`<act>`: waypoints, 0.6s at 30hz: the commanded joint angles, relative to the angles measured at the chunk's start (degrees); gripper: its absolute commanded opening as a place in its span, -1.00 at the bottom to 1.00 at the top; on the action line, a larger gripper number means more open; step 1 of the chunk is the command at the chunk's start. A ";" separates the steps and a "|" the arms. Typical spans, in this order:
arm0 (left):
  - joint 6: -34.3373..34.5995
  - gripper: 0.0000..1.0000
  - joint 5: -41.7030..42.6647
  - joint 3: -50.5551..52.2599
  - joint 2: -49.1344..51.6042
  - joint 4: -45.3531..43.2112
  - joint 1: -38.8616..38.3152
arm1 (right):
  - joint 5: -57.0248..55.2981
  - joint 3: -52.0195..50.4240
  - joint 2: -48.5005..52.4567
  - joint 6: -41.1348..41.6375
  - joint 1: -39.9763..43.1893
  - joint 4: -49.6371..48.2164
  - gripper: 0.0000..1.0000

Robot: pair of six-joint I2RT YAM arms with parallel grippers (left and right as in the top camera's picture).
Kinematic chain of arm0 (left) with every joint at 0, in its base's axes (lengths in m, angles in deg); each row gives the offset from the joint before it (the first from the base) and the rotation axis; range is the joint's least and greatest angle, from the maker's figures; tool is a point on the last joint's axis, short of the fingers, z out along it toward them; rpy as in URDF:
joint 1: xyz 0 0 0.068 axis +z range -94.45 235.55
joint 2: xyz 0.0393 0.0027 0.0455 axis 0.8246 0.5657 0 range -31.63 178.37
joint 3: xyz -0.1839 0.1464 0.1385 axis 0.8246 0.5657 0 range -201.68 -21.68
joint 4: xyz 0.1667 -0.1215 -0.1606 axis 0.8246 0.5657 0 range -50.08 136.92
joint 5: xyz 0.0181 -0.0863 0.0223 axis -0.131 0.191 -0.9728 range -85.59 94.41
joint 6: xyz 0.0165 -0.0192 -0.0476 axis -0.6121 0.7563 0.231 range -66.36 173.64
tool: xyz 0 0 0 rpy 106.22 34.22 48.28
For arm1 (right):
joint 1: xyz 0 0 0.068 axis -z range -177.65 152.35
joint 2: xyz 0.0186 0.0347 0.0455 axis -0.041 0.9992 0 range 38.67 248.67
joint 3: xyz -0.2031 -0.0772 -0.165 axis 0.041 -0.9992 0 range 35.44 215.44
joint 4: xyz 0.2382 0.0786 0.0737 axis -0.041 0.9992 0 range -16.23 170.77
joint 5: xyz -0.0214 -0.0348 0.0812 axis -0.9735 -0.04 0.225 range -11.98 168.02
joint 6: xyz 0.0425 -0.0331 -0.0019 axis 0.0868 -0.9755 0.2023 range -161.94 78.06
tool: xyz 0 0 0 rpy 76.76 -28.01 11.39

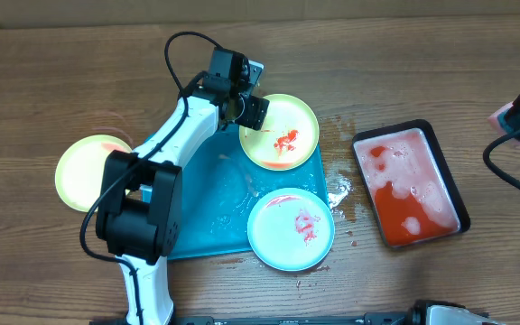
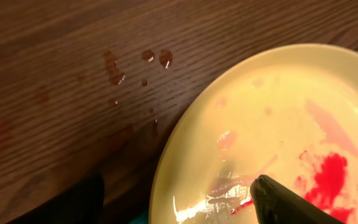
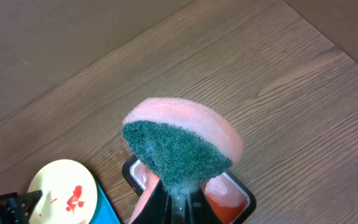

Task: Clean dirty plates on tray and stack at the side
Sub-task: 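Grip the small yellow plate's left rim with the left gripper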

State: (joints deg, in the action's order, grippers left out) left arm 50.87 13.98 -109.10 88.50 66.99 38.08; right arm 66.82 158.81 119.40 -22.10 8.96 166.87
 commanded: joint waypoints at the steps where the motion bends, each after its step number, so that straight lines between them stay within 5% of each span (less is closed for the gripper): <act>1: 1.53 0.53 2.32 -1.05 2.34 -0.81 0.13 | 0.37 1.09 -0.44 -0.17 -0.11 -0.15 -0.92; 6: 1.75 0.54 2.67 -1.05 2.36 -2.32 0.07 | 0.39 1.09 -0.44 -0.17 -0.11 -0.09 -0.92; 9: 1.73 0.36 3.45 -1.05 2.38 -2.19 -0.11 | 0.39 1.09 -0.44 -0.17 -0.11 -0.09 -0.92; 10: 1.75 0.25 3.61 -1.05 2.38 -2.16 -0.17 | 0.42 1.09 -0.44 -0.17 -0.11 -0.09 -0.92; 13: 2.19 -0.72 3.58 -1.05 2.38 -1.79 -0.46 | 0.61 1.09 -0.44 -0.17 -0.11 -0.07 -0.92; 18: 3.26 -0.92 3.56 -1.05 2.38 -0.72 -0.55 | 1.03 1.09 -0.44 -0.15 -0.11 -0.09 -0.92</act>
State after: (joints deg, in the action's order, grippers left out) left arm 52.75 16.45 -109.10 90.60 65.83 37.92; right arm 67.39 158.81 119.40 -22.10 8.96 166.87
